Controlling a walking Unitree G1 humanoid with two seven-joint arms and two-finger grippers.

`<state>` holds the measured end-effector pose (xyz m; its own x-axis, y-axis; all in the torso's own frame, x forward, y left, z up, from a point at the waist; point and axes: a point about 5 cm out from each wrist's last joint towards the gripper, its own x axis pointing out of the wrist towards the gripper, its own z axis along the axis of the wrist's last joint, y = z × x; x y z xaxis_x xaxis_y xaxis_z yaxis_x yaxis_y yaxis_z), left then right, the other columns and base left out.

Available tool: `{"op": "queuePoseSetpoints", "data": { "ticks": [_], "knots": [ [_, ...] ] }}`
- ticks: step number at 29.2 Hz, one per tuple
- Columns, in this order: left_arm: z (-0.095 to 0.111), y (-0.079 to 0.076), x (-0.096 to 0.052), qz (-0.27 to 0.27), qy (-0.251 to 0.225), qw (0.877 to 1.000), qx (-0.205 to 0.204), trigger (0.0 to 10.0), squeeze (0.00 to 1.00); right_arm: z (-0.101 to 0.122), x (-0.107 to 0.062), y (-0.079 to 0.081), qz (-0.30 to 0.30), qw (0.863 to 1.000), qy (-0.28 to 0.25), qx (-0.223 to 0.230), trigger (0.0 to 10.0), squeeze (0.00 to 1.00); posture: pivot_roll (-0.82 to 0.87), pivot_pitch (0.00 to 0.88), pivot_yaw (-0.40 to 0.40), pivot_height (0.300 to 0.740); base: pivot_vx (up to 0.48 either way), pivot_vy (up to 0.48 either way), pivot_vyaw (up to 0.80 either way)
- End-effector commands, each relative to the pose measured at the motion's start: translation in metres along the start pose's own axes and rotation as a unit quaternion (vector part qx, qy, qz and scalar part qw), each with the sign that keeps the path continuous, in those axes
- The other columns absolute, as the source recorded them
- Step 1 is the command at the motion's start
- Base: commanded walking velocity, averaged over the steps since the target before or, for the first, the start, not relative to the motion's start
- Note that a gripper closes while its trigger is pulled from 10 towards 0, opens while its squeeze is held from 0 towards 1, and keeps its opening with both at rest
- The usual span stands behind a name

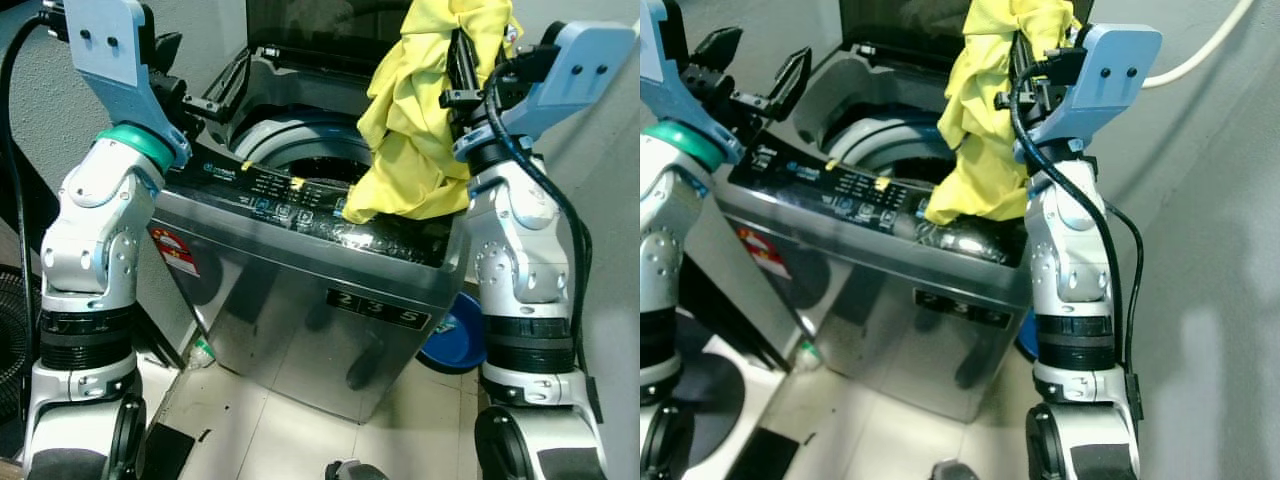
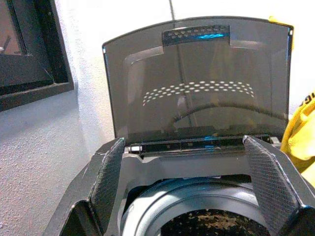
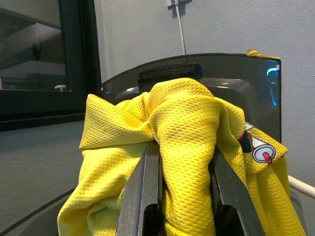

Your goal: Clothes washing

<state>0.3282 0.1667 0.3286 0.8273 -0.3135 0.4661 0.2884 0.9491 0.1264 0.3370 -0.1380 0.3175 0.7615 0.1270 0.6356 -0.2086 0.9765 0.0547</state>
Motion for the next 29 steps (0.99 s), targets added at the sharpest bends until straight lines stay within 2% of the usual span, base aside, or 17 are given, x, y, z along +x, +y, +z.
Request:
{"op": "queuePoseSetpoints", "data": {
  "ticks": [1, 18, 19, 29],
  "knots": [
    [0.0011, 0.0016, -0.0016, 0.005, -0.007, 1.000, 0.005, 10.0, 0.00, 0.0042, 0.0008, 0.0020, 0.005, 1.000, -0.013, -0.004, 10.0, 0.00, 0.06, 0.052, 0.037, 0.740, 0.319, 0.000, 0.00],
    [0.0018, 0.0017, -0.0008, 0.003, -0.010, 1.000, 0.009, 10.0, 0.00, 0.0046, 0.0011, 0.0044, 0.011, 1.000, -0.013, 0.004, 10.0, 0.00, 0.06, 0.044, 0.033, 0.740, 0.471, 0.000, -0.05],
    [0.0023, -0.0005, -0.0013, -0.004, -0.014, 1.000, -0.002, 10.0, 0.00, 0.0047, 0.0012, 0.0033, 0.008, 1.000, -0.013, 0.001, 10.0, 0.00, 0.06, 0.043, 0.033, 0.740, 0.000, 0.000, 0.00],
    [0.0022, -0.0064, -0.0029, -0.025, -0.013, 1.000, -0.007, 10.0, 0.00, 0.0039, 0.0015, 0.0014, 0.004, 1.000, -0.011, -0.007, 10.0, 0.00, 0.06, 0.044, 0.032, 0.740, 0.000, 0.000, 0.00]
  ]
}}
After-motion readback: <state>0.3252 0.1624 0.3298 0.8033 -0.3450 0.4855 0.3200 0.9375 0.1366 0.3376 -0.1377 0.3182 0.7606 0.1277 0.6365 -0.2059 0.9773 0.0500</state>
